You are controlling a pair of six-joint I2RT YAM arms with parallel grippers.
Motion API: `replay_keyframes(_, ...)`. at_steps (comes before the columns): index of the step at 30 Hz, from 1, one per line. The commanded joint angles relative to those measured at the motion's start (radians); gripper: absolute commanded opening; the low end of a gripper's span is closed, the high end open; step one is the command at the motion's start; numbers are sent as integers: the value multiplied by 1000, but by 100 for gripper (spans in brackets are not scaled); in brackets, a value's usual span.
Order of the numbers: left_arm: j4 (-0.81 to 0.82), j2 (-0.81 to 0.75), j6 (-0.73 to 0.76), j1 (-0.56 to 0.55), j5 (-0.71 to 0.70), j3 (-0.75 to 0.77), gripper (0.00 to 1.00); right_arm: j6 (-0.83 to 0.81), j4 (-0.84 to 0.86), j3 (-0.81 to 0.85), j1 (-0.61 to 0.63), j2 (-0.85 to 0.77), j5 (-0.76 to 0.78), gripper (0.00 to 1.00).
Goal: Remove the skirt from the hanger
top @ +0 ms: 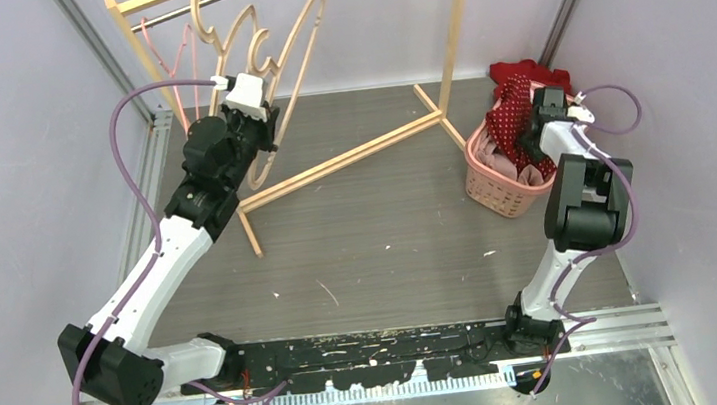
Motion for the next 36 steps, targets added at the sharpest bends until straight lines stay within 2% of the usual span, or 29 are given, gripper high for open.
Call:
replay_keyframes(1, 48, -7, 2, 2, -15, 53, 0, -75, -112, 40, 0, 50, -184, 29)
replay_keyframes(4, 51, -8, -5, 2, -4, 55, 0, -92, -140, 57, 6, -6, -176, 45)
replay_keyframes(7, 63, -8, -5, 3, -6, 58, 0, -116, -193, 72, 22, -99, -145, 57)
replay_keyframes(12, 96, -8, -21, 1, -21, 48, 0, -183, -253, 91, 78, -330, -74, 65)
replay_keyframes(15, 120, -7, -31, -1, -46, 41, 0, -248, -294, 146, 144, -422, -9, 77)
replay_keyframes(17, 129, 0, -29, -3, -52, 45, 0, -285, -299, 181, 182, -459, 47, 80)
replay_keyframes(24, 156, 21, -39, -21, -130, 71, 0, -331, -294, 297, 203, -472, 44, 82)
replay_keyframes(28, 164, 53, -35, -28, -170, 128, 0, -310, -278, 311, 213, -438, -13, 81)
replay_keyframes(36, 247, 74, -1, -54, -220, 170, 0, -311, -259, 323, 215, -394, -32, 81)
